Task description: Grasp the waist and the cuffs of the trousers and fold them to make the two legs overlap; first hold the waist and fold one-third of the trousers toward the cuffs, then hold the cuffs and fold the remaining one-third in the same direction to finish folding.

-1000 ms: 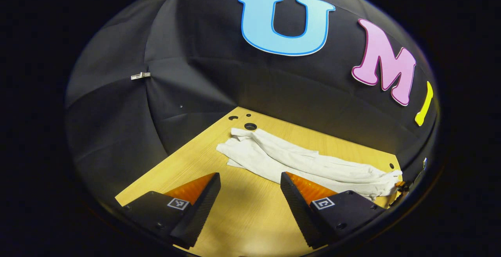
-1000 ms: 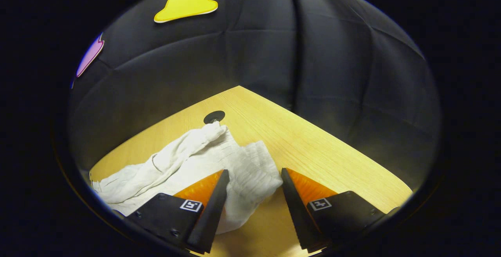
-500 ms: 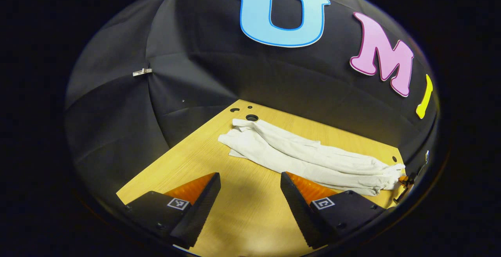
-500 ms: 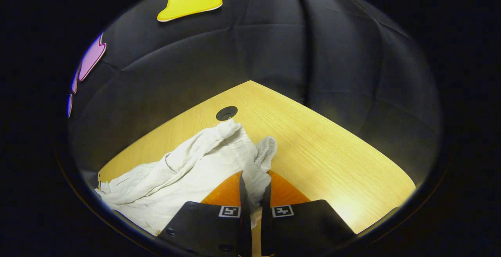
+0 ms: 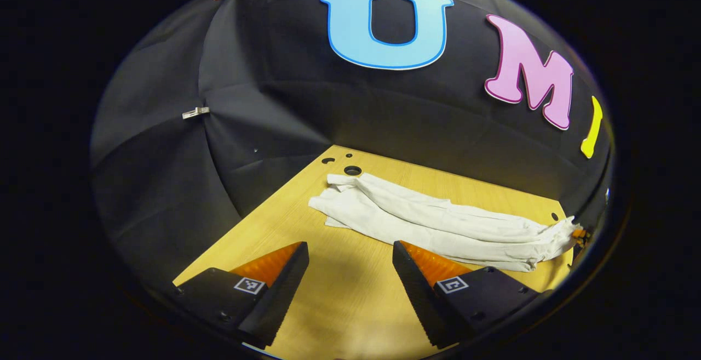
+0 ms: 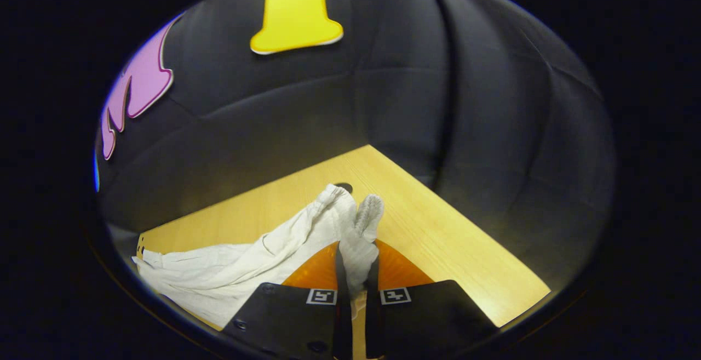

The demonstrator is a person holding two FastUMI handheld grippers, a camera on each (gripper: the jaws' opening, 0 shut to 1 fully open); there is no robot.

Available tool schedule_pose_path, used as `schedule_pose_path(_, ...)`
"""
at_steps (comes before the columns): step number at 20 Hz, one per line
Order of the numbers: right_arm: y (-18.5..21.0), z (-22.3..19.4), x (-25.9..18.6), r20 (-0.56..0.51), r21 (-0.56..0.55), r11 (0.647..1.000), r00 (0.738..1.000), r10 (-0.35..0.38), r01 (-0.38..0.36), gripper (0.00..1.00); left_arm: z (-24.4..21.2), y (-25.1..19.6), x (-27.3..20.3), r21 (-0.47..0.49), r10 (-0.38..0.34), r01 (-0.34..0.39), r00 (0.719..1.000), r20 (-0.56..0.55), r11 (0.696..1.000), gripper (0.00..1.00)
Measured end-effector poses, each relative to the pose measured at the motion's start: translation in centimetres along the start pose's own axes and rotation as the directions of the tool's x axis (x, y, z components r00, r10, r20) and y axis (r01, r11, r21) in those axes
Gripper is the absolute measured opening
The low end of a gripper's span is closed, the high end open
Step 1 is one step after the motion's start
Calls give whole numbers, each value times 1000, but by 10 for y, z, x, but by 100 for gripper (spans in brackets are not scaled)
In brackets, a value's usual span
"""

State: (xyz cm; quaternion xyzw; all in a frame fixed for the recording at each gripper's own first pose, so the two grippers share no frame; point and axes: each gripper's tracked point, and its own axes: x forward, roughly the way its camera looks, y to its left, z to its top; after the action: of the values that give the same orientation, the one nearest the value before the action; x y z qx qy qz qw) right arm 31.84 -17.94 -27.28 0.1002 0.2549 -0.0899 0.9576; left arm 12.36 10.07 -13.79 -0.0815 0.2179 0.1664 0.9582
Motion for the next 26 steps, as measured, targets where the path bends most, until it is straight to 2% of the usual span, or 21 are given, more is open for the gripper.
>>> schedule_pose_path(4,34,39,-25,66,0,998,996,59,-59,13,0,3,-4,9,-5,5,1000,19,1000,98)
schedule_pose_path(9,62,47,-25,83,0,996,992,90,-91,13,-11,14,0,-38,-10,10,1000,3,999,98)
schedule_pose_path(14,162,49,-46,94,3,982,978,188,-189,13,-18,28,10,-129,-8,8,1000,-5,992,98)
schedule_pose_path(18,223,25,-59,76,45,957,956,284,-288,13,-25,41,23,-165,-1,0,1000,-5,986,98)
schedule_pose_path(26,306,-79,-77,-61,9,908,906,419,-419,13,-50,59,31,-222,26,-36,999,-48,974,98)
